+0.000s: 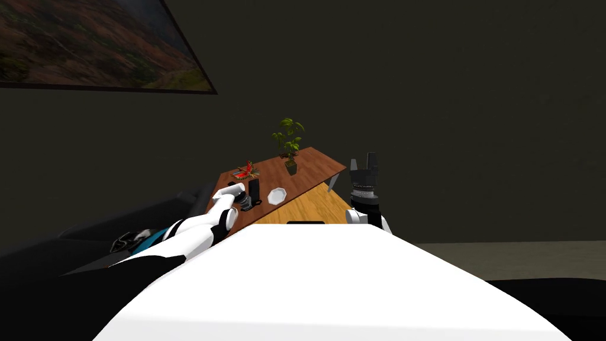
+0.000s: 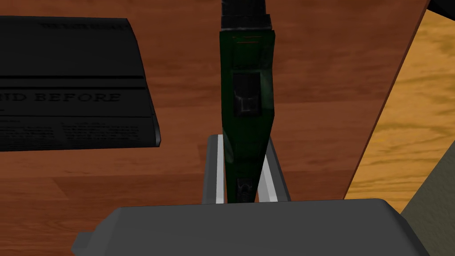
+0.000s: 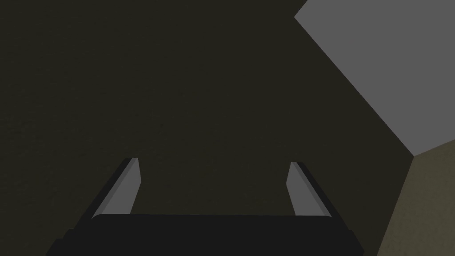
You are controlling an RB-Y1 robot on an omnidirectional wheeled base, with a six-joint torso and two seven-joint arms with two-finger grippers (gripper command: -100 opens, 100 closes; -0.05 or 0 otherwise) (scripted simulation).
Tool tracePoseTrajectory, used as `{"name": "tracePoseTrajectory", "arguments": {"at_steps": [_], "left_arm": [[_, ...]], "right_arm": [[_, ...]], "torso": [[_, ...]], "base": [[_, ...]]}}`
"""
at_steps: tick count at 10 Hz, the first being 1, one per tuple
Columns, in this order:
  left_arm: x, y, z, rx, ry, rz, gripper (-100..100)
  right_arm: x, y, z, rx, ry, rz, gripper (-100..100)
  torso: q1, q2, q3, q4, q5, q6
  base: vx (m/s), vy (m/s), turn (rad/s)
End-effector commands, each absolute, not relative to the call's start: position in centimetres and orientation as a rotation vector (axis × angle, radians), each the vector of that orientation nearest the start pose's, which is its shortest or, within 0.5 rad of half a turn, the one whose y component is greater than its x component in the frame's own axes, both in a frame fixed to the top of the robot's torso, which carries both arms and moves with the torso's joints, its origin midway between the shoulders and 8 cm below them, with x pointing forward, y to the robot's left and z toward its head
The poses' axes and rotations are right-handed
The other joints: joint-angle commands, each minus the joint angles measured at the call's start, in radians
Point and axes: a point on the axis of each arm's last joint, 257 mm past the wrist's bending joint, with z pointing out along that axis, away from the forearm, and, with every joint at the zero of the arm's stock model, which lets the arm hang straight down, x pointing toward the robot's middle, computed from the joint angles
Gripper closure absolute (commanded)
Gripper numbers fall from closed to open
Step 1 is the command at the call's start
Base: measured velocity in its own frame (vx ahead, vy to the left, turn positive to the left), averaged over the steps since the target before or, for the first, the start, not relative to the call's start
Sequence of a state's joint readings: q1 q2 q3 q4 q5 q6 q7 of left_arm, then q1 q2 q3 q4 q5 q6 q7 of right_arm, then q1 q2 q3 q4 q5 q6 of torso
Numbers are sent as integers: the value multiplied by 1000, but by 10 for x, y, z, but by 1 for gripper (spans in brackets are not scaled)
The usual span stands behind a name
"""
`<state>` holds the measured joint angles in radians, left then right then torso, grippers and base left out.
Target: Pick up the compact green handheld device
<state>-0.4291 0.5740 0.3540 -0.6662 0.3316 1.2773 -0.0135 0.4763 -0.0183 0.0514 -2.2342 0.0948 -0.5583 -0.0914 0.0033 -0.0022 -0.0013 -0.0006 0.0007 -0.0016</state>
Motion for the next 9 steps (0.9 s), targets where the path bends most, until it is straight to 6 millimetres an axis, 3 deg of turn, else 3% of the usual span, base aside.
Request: {"name": "tracePoseTrajectory", "arguments": {"at_steps": [1,6,8,9], "left_arm": [[342,511,-461,-2662,1561,39,100],[362,487,-448,-2626,1595,38,100],[360,489,-448,-2624,1596,46,100],[360,489,-448,-2623,1596,47,0]], "right_arm": [[348,-245,21,597,644,1400,0],[349,-245,21,597,644,1400,0],[349,-245,21,597,644,1400,0],[349,-245,21,597,644,1400,0]], "torso": [[0,0,0,0,0,0],[-1,2,1,1,-1,0],[-1,2,2,2,-1,0],[-2,3,2,2,-1,0]], "base": [[17,11,89],[18,13,124],[12,6,39],[0,0,0]]}}
